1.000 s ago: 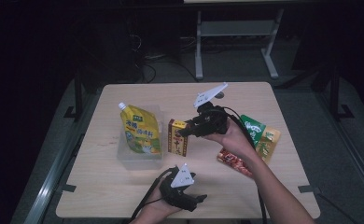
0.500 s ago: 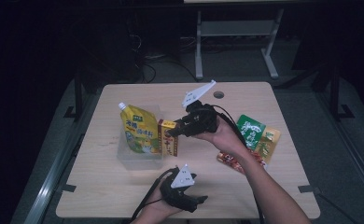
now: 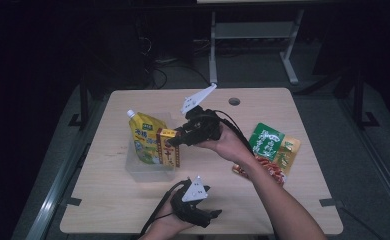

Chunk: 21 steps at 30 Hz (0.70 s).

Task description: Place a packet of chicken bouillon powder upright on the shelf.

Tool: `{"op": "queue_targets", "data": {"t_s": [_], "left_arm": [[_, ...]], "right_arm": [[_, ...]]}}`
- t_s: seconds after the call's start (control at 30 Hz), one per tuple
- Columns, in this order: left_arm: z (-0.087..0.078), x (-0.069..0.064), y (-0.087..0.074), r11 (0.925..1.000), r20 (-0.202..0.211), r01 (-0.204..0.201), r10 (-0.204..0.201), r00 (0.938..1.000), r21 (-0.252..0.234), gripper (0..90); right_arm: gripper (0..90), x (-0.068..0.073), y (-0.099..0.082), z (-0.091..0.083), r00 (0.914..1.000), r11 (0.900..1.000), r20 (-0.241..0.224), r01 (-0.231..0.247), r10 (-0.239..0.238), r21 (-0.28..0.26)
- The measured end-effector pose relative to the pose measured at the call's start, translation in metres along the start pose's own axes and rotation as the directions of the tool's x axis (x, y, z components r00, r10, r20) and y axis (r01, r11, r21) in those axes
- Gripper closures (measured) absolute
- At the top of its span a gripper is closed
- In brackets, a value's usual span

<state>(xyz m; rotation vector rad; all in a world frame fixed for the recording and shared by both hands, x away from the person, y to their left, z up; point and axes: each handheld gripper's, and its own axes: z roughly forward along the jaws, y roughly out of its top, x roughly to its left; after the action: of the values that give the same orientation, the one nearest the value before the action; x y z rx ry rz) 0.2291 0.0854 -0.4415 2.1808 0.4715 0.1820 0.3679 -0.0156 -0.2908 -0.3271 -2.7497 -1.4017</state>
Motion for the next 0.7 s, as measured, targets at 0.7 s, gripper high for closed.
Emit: {"op": "queue_targets", "data": {"t_s": [0.7], "left_arm": [[0.000, -0.002, 0.000, 0.9998, -0.005, -0.021, 0.021, 0.9998, 0.007, 22.2]], "right_arm": [[67.3, 0.002, 0.019, 0.024, 0.9994, 0.9998, -0.030, 0.019, -0.019, 0.011]]}}
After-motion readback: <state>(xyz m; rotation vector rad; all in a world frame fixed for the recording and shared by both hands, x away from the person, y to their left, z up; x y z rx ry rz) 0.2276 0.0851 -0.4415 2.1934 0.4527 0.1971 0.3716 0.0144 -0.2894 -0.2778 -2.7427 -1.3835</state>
